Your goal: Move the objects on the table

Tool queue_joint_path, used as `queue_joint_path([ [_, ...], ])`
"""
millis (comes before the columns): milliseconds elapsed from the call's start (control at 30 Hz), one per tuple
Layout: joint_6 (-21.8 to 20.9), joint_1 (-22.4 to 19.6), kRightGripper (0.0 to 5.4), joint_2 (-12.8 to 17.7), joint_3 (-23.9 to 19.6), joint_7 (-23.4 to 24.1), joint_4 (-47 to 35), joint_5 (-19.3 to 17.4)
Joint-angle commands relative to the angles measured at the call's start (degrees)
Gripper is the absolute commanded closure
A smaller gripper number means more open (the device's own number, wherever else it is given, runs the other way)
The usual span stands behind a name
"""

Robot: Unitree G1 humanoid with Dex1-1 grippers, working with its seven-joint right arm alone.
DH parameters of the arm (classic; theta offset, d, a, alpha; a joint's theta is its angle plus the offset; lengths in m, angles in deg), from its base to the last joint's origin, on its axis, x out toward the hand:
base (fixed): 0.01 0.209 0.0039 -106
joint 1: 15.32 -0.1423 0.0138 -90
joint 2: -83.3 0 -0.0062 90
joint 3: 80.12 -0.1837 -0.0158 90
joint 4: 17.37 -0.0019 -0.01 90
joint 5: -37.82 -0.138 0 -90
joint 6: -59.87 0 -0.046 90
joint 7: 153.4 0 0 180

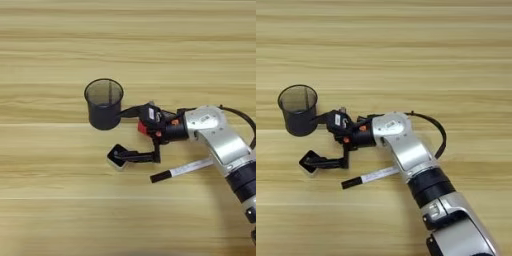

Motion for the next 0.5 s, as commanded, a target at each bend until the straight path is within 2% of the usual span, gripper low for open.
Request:
queue_joint_path([
  [33,2.4,-5.0,0.03,0.2,-4.3,3.0,-5.5,-3.5],
  [267,6.1,-6.1,0.03,0.0,-8.8,5.0,-10.6,-8.5],
  [500,8.4,-6.9,0.03,0.0,-11.5,6.9,-13.8,-11.6],
])
